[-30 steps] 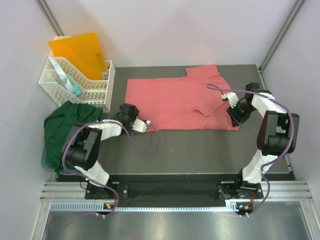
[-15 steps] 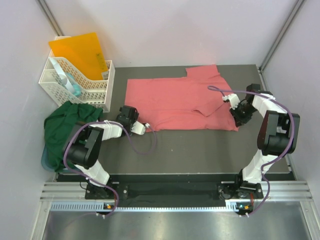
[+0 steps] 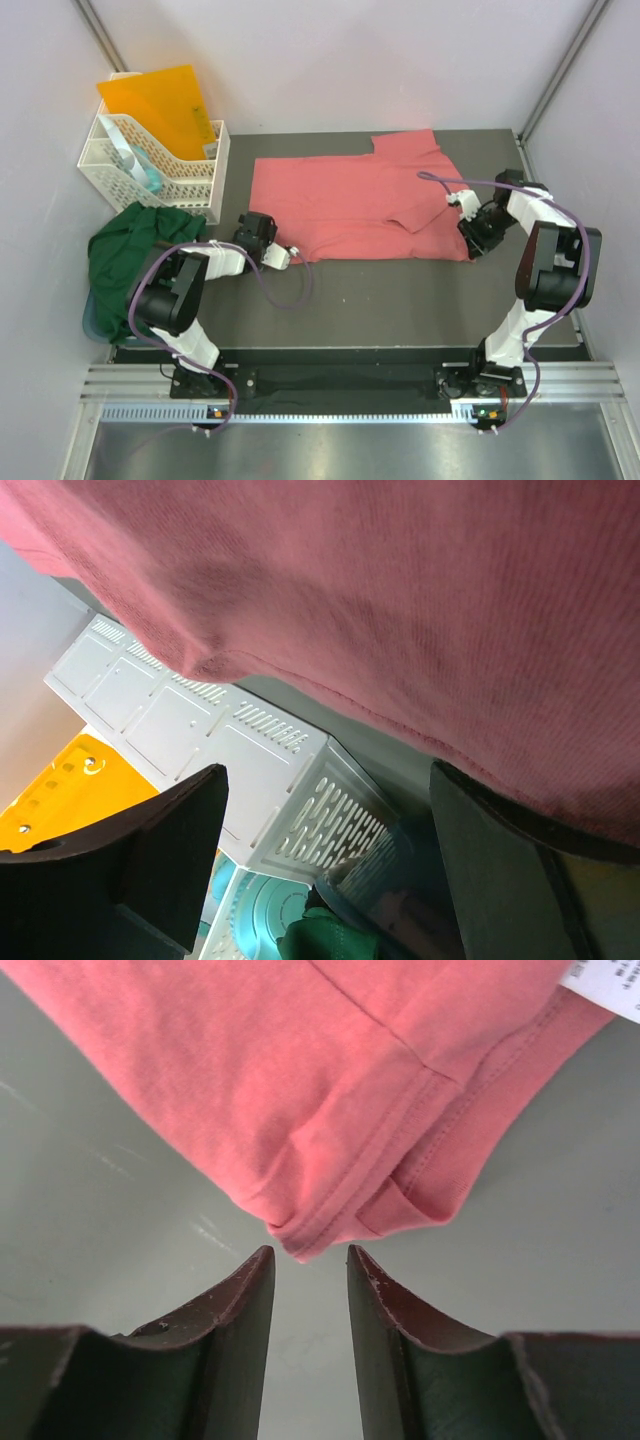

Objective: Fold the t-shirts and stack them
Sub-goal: Fold the flattened tshirt in 1/3 of the way

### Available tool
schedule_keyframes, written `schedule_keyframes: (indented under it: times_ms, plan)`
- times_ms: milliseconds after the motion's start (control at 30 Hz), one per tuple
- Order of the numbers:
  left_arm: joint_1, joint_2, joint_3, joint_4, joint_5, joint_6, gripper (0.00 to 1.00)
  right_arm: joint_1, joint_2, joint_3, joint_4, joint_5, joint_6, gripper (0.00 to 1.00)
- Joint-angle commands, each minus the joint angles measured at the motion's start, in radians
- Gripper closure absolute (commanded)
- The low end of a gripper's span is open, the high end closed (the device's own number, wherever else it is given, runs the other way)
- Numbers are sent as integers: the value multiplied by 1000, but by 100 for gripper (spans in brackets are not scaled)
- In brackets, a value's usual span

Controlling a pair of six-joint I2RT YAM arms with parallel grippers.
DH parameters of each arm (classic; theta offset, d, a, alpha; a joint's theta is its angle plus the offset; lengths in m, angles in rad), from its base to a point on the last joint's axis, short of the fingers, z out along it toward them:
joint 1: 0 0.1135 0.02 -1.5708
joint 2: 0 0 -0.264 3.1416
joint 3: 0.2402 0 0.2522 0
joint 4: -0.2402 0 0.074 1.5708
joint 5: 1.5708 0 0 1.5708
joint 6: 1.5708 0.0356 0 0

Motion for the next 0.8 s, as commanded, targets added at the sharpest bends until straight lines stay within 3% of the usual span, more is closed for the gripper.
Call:
schedule_keyframes:
  times_ms: [0, 200, 300, 367, 433, 467, 767]
  plan:
    - [-7, 30, -3, -1, 19, -8, 14, -12, -18, 19, -31, -80, -20, 66]
    - [-13, 36, 11, -5, 19, -8, 14, -10, 8, 25, -14, -86, 0, 73]
    - [-11, 38, 9, -5, 15, -7, 14, -12, 10, 16, 6, -62, 5, 83]
    - [-11, 41, 8, -5, 10, -8, 14, -12, 7, 11, 21, -35, 6, 95]
    - [-14, 47, 5, -4, 4, -7, 20, -10, 7, 10, 38, -18, 6, 100]
    - [-14, 49, 2, 1, 1, -5, 27, -12, 4, 8, 46, -5, 8, 100]
    - [-16, 81, -9, 38, -31, 6, 31, -13, -4, 7, 81, 50, 5, 100]
